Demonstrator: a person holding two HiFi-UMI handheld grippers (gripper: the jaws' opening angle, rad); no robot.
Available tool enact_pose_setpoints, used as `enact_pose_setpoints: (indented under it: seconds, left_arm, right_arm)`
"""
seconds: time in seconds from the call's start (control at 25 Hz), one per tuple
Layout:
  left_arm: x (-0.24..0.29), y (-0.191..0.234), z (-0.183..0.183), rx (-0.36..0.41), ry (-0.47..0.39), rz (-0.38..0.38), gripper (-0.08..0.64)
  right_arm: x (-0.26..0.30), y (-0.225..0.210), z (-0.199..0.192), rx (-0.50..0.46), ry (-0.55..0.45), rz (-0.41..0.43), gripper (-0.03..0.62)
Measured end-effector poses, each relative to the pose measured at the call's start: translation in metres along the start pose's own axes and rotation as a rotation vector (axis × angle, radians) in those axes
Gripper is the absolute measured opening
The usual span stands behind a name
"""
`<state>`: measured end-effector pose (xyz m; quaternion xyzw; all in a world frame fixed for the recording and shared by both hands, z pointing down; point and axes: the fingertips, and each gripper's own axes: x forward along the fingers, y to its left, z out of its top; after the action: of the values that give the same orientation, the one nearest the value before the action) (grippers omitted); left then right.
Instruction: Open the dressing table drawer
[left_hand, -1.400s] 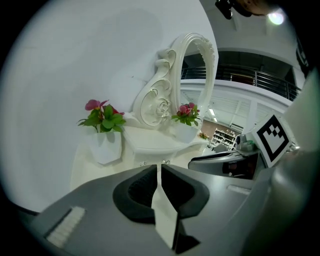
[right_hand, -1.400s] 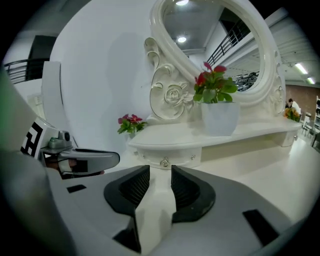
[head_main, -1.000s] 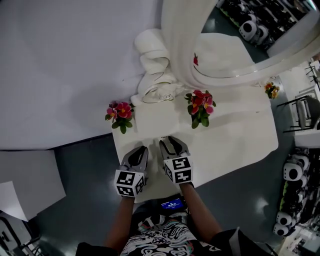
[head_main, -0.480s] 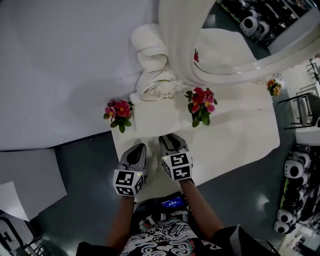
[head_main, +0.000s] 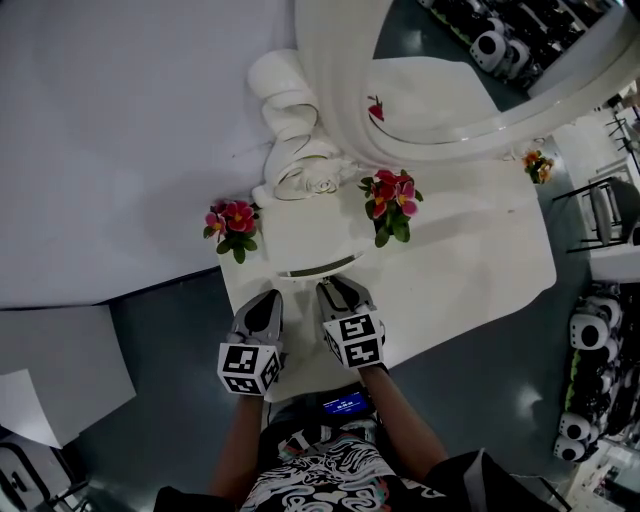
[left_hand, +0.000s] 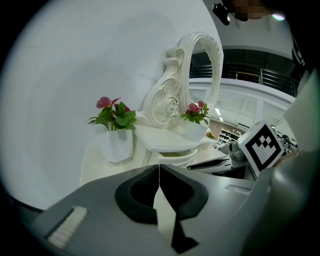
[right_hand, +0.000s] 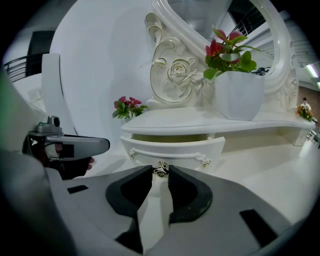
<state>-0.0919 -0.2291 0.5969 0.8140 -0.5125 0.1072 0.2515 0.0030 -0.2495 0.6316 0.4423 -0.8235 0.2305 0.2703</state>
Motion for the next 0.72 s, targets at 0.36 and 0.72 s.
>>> enact_pose_setpoints:
  seconds: [0.36,0.72]
  left_arm:
    - [-0.006,-0.005,0.000,-0.009,-0.011,-0.003,0.006]
    - [-0.009,-0.009,0.007,-0.001,-0.029,-0.004,0.006]
  right_arm:
    - [-0.016,0.005,-0.016,0.008,0.018,-0.009,0.103]
    - [-0.018,0.006,-0.022,0.011,0.024,-0.001,0.104]
